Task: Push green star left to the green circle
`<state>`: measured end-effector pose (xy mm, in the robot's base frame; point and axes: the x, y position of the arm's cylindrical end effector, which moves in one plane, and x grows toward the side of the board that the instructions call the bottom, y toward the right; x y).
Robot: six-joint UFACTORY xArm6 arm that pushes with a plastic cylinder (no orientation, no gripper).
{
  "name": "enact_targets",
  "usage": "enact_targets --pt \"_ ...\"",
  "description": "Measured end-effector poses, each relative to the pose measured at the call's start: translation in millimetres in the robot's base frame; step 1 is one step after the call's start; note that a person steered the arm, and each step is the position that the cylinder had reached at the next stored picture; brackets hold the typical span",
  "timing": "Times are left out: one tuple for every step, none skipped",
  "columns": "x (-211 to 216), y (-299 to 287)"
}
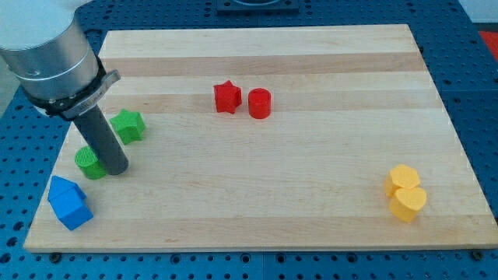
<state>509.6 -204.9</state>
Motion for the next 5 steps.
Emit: enact_targets --pt "-12.6 13.8" --pt "-47.9 32.6" --pt "-66.6 15.8" --pt "-66.7 -15.9" --pt "-69.1 2.9"
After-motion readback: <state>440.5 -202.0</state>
